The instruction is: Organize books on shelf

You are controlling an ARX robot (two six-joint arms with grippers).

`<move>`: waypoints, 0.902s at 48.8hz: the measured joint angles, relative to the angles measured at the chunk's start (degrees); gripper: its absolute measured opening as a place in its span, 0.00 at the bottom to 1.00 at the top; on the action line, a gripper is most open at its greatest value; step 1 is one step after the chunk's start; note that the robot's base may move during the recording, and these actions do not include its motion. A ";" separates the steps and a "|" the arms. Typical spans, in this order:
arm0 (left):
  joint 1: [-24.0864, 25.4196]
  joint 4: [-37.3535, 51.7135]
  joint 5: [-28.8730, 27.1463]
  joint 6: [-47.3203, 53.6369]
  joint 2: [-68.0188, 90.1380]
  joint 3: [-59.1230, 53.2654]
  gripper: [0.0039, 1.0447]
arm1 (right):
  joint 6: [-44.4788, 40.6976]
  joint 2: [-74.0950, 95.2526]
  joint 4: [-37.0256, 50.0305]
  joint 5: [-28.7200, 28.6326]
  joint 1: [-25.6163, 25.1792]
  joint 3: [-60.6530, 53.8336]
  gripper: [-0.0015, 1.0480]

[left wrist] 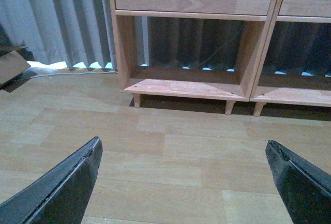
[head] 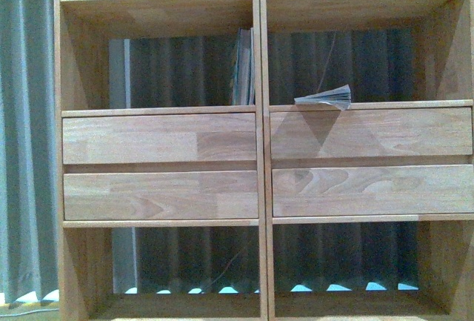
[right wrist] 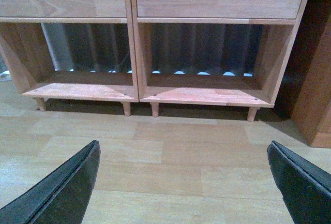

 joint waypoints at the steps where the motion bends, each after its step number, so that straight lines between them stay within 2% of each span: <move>1: 0.00 0.00 0.00 0.00 0.02 0.00 0.93 | 0.00 0.02 0.00 0.02 0.00 0.00 0.93; 44: 0.00 0.00 0.02 0.00 0.02 0.00 0.93 | 0.00 0.02 0.00 0.00 0.00 0.00 0.93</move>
